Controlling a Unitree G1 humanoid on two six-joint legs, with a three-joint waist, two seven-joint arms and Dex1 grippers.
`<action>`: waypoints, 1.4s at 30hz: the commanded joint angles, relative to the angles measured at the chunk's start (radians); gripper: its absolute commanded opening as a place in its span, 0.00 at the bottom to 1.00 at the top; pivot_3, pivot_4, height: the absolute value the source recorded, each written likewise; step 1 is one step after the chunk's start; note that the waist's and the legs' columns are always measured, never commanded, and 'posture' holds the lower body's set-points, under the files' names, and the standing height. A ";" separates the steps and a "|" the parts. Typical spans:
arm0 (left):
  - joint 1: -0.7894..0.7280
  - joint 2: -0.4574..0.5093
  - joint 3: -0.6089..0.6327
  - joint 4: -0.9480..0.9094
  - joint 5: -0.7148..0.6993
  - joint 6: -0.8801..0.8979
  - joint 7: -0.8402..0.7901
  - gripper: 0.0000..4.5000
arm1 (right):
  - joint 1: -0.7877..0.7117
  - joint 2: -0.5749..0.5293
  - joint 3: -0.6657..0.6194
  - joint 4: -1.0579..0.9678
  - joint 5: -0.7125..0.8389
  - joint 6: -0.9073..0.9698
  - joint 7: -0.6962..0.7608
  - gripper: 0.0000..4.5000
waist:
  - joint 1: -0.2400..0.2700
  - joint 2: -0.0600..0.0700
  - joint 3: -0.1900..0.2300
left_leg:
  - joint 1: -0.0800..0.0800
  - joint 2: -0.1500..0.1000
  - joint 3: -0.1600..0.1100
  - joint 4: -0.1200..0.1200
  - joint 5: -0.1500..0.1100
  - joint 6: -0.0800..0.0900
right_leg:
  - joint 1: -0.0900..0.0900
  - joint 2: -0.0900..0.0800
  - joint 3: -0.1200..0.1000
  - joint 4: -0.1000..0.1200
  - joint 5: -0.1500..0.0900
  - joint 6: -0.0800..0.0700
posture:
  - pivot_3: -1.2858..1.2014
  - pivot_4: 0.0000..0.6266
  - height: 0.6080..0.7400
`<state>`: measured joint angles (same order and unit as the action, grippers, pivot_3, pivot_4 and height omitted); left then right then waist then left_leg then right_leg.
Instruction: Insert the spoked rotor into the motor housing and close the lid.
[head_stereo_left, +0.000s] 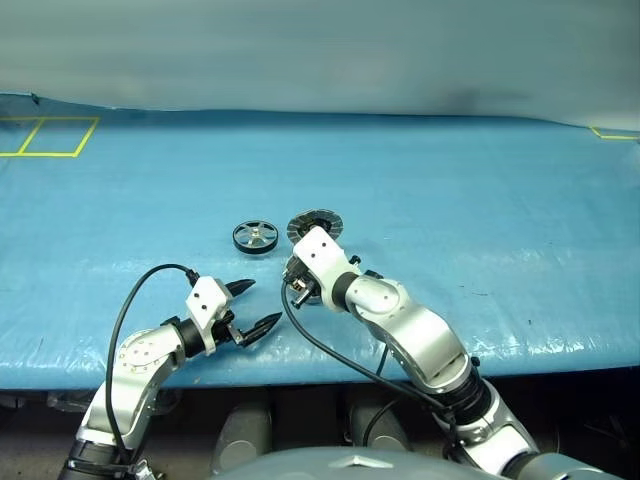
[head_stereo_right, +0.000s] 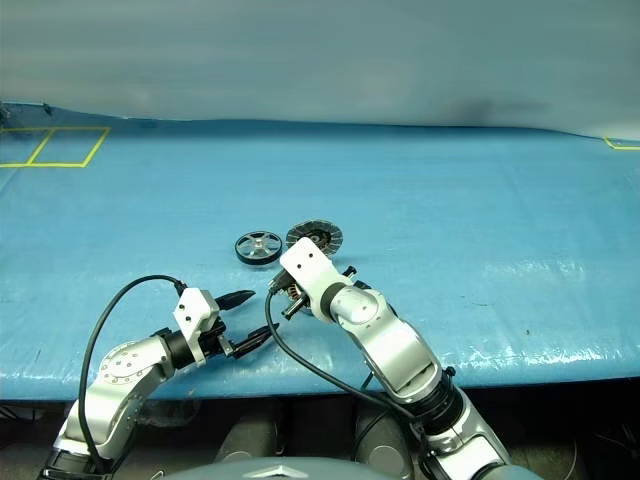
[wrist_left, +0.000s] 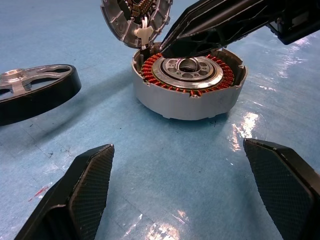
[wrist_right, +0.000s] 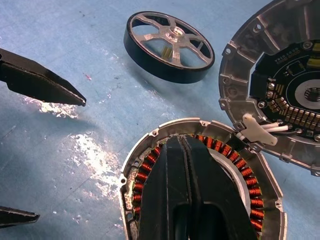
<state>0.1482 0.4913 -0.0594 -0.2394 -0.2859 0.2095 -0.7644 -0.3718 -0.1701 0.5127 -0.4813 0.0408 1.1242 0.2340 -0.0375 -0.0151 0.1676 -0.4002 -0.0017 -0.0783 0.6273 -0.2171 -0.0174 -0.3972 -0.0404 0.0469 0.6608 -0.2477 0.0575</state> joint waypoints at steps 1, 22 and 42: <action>-0.001 0.001 0.003 -0.017 -0.008 -0.007 -0.005 1.00 | -0.009 -0.005 -0.009 -0.042 -0.009 0.009 -0.009 0.00 | 0.000 0.000 0.000 | 0.000 0.000 0.000 0.000 0.000 0.000 | 0.000 0.000 0.000 0.000 0.001 0.001 | 0.52 0.24 1.00; -0.014 0.002 0.004 -0.011 -0.008 -0.003 -0.006 1.00 | 0.040 -0.043 -0.032 -0.015 -0.010 0.003 -0.026 0.00 | 0.000 0.000 0.000 | 0.000 0.000 0.000 0.000 0.000 0.000 | 0.000 0.000 0.000 0.000 -0.001 0.005 | 0.52 0.24 1.00; -0.005 0.001 -0.002 -0.020 -0.011 0.010 -0.005 1.00 | 0.035 -0.016 -0.080 -0.024 0.002 -0.022 -0.032 0.00 | -0.001 0.000 0.000 | 0.000 0.000 0.000 0.000 0.000 0.000 | 0.000 0.000 0.000 0.000 -0.001 0.005 | 0.52 0.24 1.00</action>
<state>0.1420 0.4913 -0.0628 -0.2394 -0.2860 0.2179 -0.7653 -0.3298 -0.1980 0.4519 -0.4738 0.0403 1.1249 0.2030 -0.0382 -0.0150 0.1677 -0.4005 -0.0014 -0.0782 0.6269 -0.2171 -0.0174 -0.3976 -0.0403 0.0469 0.6606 -0.2483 0.0629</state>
